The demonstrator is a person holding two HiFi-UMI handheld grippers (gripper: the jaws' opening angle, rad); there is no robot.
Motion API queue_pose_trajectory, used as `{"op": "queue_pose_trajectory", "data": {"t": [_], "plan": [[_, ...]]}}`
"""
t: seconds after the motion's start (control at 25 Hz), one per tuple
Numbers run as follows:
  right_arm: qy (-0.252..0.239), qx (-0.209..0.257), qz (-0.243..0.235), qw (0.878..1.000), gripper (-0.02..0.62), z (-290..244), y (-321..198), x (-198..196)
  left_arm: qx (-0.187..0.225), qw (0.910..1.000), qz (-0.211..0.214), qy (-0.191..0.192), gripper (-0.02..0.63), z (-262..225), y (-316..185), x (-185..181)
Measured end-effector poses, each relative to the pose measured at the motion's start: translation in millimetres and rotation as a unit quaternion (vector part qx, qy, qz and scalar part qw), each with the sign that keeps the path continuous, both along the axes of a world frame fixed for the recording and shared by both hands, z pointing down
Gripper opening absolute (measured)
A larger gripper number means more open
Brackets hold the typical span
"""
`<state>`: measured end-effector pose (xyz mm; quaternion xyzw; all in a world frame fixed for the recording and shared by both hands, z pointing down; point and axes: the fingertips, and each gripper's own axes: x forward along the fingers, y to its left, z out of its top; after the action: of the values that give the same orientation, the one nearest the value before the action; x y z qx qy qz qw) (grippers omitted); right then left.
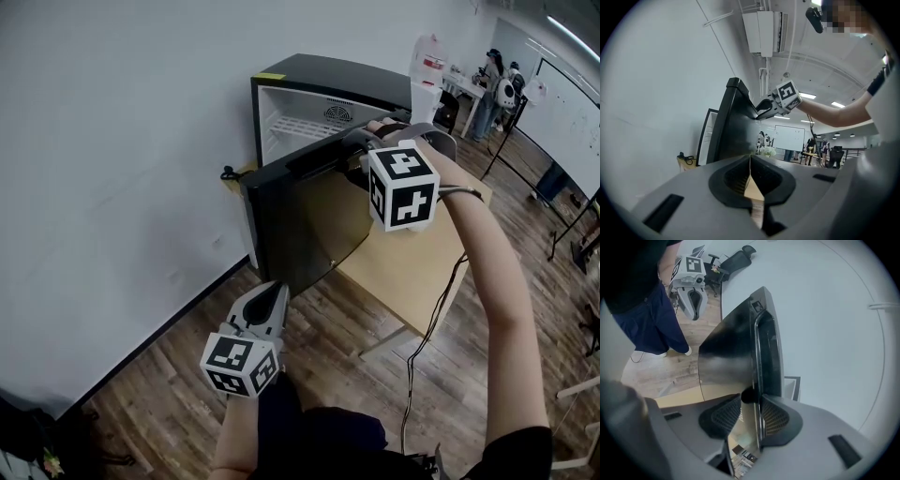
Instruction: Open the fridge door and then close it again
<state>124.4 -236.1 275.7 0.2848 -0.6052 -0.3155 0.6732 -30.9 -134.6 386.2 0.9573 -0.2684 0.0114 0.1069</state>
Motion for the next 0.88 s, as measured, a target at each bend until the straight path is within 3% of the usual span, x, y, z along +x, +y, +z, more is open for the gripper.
{"op": "queue_pose_trajectory", "data": {"t": [0.88], "plan": [[-0.056,-0.011,0.092,0.994,0.118,3,-150,2,-0.01,0.9998,0.016,-0.004,0.006,9,-147,15]]}}
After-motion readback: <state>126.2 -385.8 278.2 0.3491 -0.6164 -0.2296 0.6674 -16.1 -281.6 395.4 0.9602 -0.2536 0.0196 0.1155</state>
